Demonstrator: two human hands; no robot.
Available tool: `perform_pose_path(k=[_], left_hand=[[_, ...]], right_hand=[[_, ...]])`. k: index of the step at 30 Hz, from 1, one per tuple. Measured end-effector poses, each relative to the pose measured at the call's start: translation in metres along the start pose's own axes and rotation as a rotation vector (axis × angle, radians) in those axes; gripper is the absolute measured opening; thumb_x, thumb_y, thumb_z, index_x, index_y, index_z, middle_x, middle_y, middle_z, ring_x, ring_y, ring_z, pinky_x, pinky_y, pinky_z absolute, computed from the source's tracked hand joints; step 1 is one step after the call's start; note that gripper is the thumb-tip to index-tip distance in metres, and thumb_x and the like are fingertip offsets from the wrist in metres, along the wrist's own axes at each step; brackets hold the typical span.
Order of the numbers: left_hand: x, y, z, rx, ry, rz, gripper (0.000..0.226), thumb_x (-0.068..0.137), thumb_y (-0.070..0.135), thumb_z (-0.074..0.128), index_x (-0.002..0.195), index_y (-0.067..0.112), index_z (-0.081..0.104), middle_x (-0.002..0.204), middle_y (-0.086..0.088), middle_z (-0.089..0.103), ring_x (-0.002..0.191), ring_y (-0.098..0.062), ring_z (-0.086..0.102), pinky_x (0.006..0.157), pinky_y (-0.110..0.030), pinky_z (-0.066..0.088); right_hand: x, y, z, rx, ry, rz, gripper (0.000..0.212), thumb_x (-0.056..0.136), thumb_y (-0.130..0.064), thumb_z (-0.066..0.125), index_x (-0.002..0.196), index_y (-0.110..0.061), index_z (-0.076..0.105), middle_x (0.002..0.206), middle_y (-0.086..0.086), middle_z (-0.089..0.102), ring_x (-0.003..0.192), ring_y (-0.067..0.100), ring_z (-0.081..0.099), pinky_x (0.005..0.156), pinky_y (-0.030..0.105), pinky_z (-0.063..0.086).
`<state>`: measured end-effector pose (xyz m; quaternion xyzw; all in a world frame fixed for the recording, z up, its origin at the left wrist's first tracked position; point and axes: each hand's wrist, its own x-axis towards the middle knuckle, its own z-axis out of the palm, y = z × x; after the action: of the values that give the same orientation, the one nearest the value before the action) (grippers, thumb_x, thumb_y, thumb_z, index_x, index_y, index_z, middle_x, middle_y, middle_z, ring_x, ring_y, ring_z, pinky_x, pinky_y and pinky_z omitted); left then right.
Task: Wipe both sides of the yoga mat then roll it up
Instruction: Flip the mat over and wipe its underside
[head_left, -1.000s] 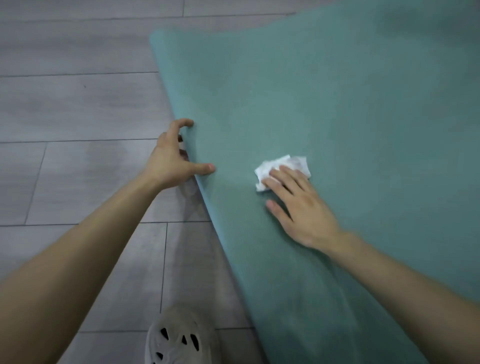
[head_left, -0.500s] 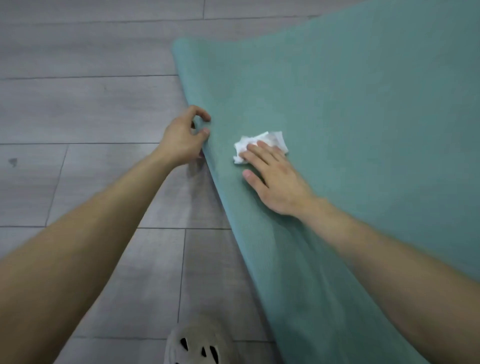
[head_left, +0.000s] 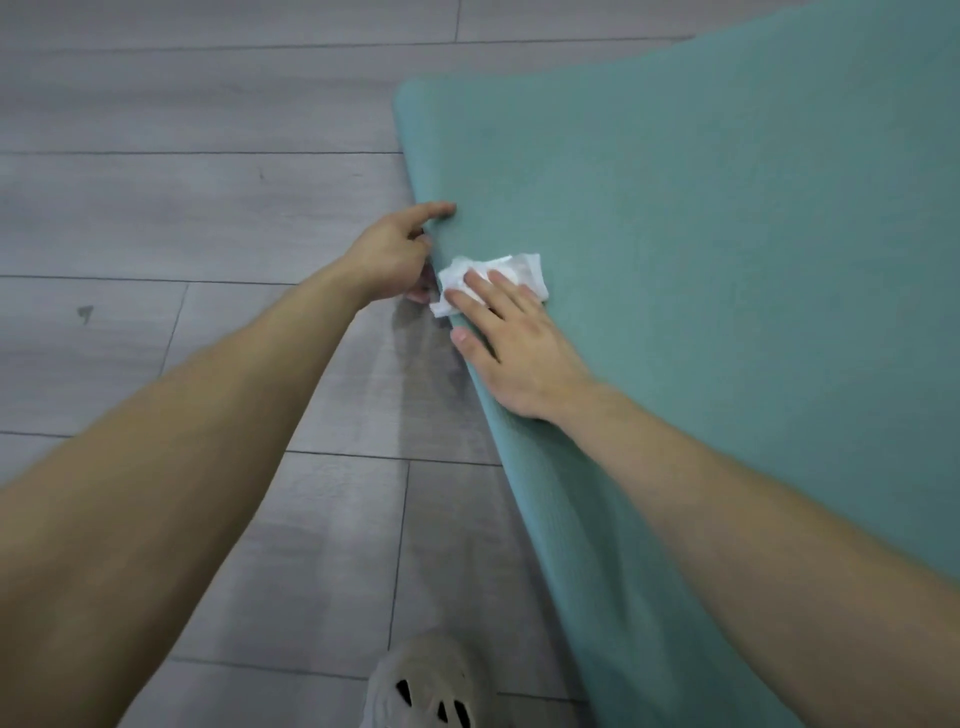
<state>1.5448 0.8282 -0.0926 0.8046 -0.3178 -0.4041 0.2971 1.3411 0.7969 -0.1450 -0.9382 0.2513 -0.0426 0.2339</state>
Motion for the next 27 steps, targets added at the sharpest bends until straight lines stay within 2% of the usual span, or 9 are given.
perform_pose_path(k=[3,6,9,14,18,20,22,25,27], left_hand=[[0.003,-0.003,-0.002,0.003,0.002,0.003,0.055,0.111,0.005,0.030,0.148,0.036,0.056,0.109,0.008,0.061,0.080,-0.023,0.073,0.081,-0.052,0.065],[0.006,-0.007,-0.002,-0.030,0.016,0.004,0.063,0.106,-0.006,0.029,0.145,0.034,0.058,0.110,-0.001,0.058,0.086,-0.029,0.067,0.085,-0.061,0.061],[0.006,-0.006,-0.002,-0.030,0.021,0.019,0.068,0.101,-0.012,0.029,0.145,0.031,0.058,0.114,-0.006,0.056,0.085,-0.030,0.065,0.085,-0.061,0.059],[0.002,-0.009,-0.006,0.017,0.021,0.081,0.061,0.103,-0.006,0.036,0.149,0.028,0.057,0.112,-0.004,0.063,0.080,-0.014,0.065,0.072,-0.022,0.059],[-0.007,-0.030,0.004,0.174,0.413,0.189,0.044,0.101,0.014,0.048,0.137,0.031,0.065,0.122,0.000,0.067,0.104,-0.017,0.066,0.097,-0.038,0.056],[-0.026,-0.037,0.017,0.166,0.659,0.265,0.034,0.098,0.017,0.055,0.129,0.025,0.067,0.124,0.000,0.062,0.109,-0.016,0.062,0.098,-0.039,0.054],[-0.051,-0.035,0.032,0.254,0.788,0.427,0.035,0.094,0.009,0.057,0.125,0.018,0.067,0.123,-0.004,0.058,0.113,-0.021,0.058,0.099,-0.038,0.050],[-0.073,-0.027,0.052,0.520,0.713,0.673,0.050,0.090,0.002,0.044,0.136,0.007,0.063,0.134,-0.014,0.060,0.119,-0.033,0.056,0.105,-0.046,0.046],[-0.075,-0.024,0.064,0.656,0.533,0.668,0.058,0.093,0.010,0.038,0.149,0.006,0.053,0.148,-0.017,0.054,0.130,-0.036,0.052,0.110,-0.050,0.044]], right_hand=[[-0.074,-0.001,-0.005,-0.009,-0.023,-0.085,0.053,0.112,-0.048,0.032,0.160,-0.028,0.040,0.172,-0.005,0.027,0.162,0.020,0.014,0.131,0.048,0.014],[-0.145,-0.005,-0.015,0.004,-0.133,-0.084,0.056,0.112,-0.050,0.034,0.164,-0.030,0.033,0.174,-0.010,0.018,0.163,0.014,0.002,0.133,0.043,0.008],[-0.113,-0.011,-0.014,-0.021,-0.167,-0.076,0.062,0.109,-0.058,0.026,0.166,-0.033,0.028,0.175,-0.010,0.013,0.163,0.014,-0.002,0.132,0.042,0.004],[0.032,-0.022,-0.009,0.007,-0.041,0.004,0.056,0.109,-0.043,0.033,0.161,-0.024,0.039,0.174,0.004,0.023,0.161,0.030,0.013,0.130,0.048,0.011],[0.043,-0.023,-0.020,0.150,0.175,-0.019,0.049,0.094,0.001,0.047,0.142,-0.010,0.053,0.150,0.010,0.050,0.134,0.035,0.050,0.110,0.051,0.044],[0.037,-0.018,-0.029,0.172,0.241,-0.041,0.039,0.090,0.006,0.049,0.126,-0.007,0.056,0.138,0.009,0.051,0.106,0.035,0.059,0.083,0.051,0.054],[0.029,-0.011,-0.038,0.161,0.272,-0.090,0.029,0.094,0.002,0.050,0.121,-0.006,0.060,0.140,0.009,0.051,0.112,0.031,0.061,0.082,0.048,0.056],[0.004,-0.003,-0.049,0.236,0.346,-0.172,0.040,0.097,0.001,0.048,0.132,-0.010,0.064,0.147,0.004,0.053,0.140,0.019,0.052,0.102,0.030,0.052],[-0.017,0.005,-0.053,0.274,0.476,-0.129,0.046,0.091,0.003,0.047,0.129,-0.011,0.067,0.136,0.005,0.059,0.126,0.021,0.060,0.097,0.027,0.052]])
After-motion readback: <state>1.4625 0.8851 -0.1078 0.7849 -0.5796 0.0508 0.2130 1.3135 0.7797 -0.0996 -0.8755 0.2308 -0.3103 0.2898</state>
